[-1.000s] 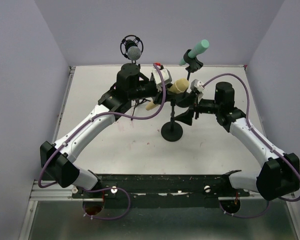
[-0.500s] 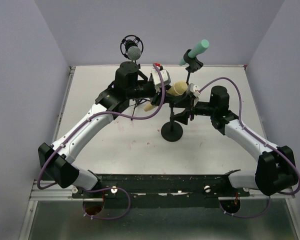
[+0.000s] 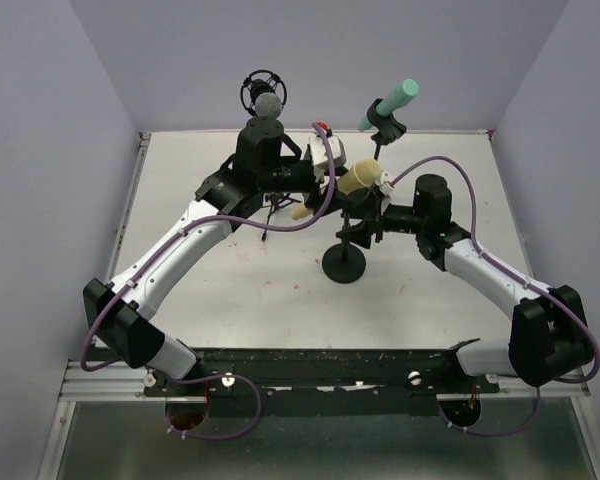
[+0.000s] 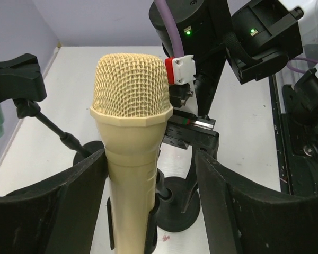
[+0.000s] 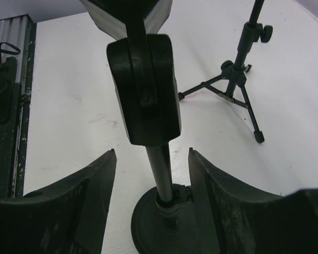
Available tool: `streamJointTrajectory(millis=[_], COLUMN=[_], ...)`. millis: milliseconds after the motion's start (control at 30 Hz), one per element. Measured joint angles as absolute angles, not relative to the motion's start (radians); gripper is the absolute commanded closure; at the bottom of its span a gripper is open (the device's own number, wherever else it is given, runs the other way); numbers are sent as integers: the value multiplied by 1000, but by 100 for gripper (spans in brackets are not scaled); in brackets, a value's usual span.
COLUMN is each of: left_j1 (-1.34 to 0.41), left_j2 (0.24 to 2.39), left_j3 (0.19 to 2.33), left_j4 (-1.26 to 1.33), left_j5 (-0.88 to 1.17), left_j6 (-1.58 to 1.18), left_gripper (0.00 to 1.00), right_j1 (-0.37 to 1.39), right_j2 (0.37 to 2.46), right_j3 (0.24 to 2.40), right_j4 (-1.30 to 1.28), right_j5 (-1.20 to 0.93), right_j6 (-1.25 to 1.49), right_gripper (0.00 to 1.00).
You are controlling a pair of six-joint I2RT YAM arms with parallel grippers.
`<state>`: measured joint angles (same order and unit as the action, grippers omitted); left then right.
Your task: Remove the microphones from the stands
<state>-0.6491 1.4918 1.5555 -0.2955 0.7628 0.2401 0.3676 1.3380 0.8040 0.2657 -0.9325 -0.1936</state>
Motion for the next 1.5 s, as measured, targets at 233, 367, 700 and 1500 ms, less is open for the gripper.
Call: streamJointTrajectory(millis=[233,367,700,1500], left_j1=[-650,-650,-659,-641], left_j2=[1579,1638,1674,1580], left_j3=[1633,1669,1693,1629], left_j4=[-318,-315,-301,-328], left_j5=[788,799,828,847], left_j6=[242,227,182,180], left_gripper=[20,24,36,100], right_j1=[368,368,366,366], right_j2=[1297,1261,1225,1276], right_j3=[780,780,779,795], right_j4=[204,160,96,181], right_j5=[-874,-837,-780,-833], right_j6=[-194,-211,-211,-208], right_gripper=[18,15,13,42])
